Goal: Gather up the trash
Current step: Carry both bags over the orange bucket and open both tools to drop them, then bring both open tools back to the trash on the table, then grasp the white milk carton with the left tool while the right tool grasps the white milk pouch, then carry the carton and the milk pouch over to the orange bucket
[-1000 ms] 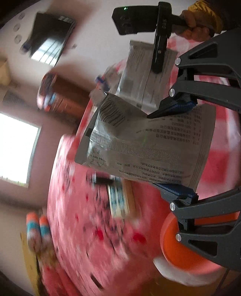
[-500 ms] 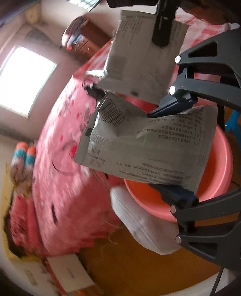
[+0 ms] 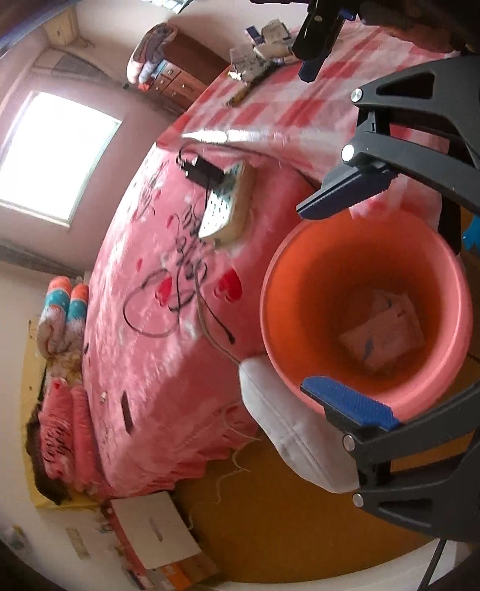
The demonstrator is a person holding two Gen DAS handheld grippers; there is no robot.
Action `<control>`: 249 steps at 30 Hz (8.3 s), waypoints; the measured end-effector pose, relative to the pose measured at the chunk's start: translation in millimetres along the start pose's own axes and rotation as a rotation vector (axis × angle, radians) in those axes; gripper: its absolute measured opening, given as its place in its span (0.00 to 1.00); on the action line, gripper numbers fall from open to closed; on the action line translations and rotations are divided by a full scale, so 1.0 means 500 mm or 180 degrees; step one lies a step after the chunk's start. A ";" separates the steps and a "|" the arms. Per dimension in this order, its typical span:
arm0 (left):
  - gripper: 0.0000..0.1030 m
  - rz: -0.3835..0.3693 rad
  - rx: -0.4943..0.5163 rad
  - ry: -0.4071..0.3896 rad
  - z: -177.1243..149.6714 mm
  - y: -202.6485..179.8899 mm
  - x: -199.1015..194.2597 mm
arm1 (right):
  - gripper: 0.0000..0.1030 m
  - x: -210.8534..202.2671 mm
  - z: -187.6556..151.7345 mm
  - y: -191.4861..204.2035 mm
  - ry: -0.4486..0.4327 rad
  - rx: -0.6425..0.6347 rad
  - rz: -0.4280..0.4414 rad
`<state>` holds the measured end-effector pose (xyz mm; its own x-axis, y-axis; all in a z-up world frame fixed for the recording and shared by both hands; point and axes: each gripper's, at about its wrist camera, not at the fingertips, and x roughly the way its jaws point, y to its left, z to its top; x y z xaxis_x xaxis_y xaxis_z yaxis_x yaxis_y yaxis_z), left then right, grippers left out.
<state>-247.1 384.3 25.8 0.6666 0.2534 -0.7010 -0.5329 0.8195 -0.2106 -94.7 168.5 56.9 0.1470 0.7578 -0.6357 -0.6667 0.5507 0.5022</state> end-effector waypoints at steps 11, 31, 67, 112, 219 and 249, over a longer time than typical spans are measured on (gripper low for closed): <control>0.85 -0.0278 0.0563 -0.0200 0.028 -0.174 -0.062 | 0.89 -0.104 -0.040 -0.072 -0.0438 -0.0052 -0.0332; 0.85 -0.0658 0.1107 -0.0051 0.032 -0.441 -0.063 | 0.89 -0.292 -0.072 -0.237 -0.1089 0.0302 -0.0625; 0.85 -0.1170 0.3070 0.0358 0.086 -0.996 0.228 | 0.87 -0.381 -0.055 -0.558 -0.1011 0.1250 -0.0399; 0.65 -0.1089 0.2117 0.0735 0.065 -0.779 0.180 | 0.92 -0.223 -0.011 -0.402 -0.0155 0.0037 -0.1167; 0.65 -0.0629 0.0191 0.0416 -0.065 -0.082 0.059 | 0.89 -0.061 -0.012 -0.135 0.0196 -0.0076 -0.1351; 0.66 -0.0254 -0.0285 0.0454 -0.062 0.009 0.083 | 0.73 0.054 0.122 0.128 0.0026 -0.0731 -0.0191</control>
<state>-237.9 382.6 -25.6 0.6314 0.1088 -0.7678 -0.5299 0.7834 -0.3248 -88.8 245.7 107.6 0.1862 0.7227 -0.6656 -0.8059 0.4999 0.3173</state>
